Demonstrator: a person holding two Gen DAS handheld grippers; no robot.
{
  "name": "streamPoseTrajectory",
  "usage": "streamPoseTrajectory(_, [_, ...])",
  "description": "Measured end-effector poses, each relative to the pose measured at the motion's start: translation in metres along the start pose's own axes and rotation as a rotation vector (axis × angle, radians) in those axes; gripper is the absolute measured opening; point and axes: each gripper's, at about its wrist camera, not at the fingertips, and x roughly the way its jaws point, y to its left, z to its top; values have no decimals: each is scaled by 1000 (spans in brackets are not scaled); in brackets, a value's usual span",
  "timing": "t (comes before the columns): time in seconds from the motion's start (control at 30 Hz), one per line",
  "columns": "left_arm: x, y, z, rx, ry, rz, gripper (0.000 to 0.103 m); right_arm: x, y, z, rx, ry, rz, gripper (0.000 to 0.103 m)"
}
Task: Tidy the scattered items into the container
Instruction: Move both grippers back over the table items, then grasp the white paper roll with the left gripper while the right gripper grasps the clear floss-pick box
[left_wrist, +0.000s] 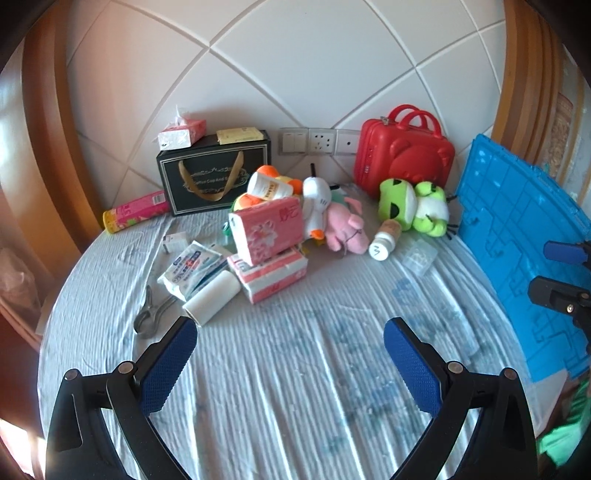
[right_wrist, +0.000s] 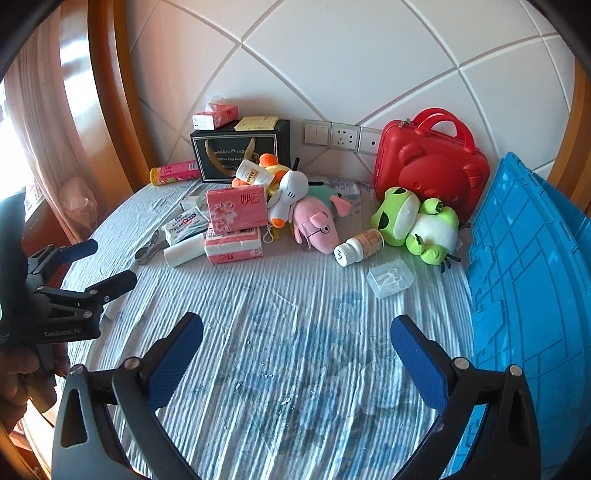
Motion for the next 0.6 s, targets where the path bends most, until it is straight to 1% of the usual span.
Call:
streamPoseTrajectory(0.07, [16,14,-6,17,-1,19,102,18,4,-3,4,9,-9,103])
streamPoseTrajectory(0.13, [32,28,-11,24,-1,39,102,40,4,-8,2,32,-41,103])
streamPoseTrajectory(0.33, [92,65,-25,16,23,67,102,104,-13,-17,18,61,-122,103])
streamPoseTrajectory(0.6, [162,73,-38,80,26,65,102,161,-33,-34,56,82,-158,103])
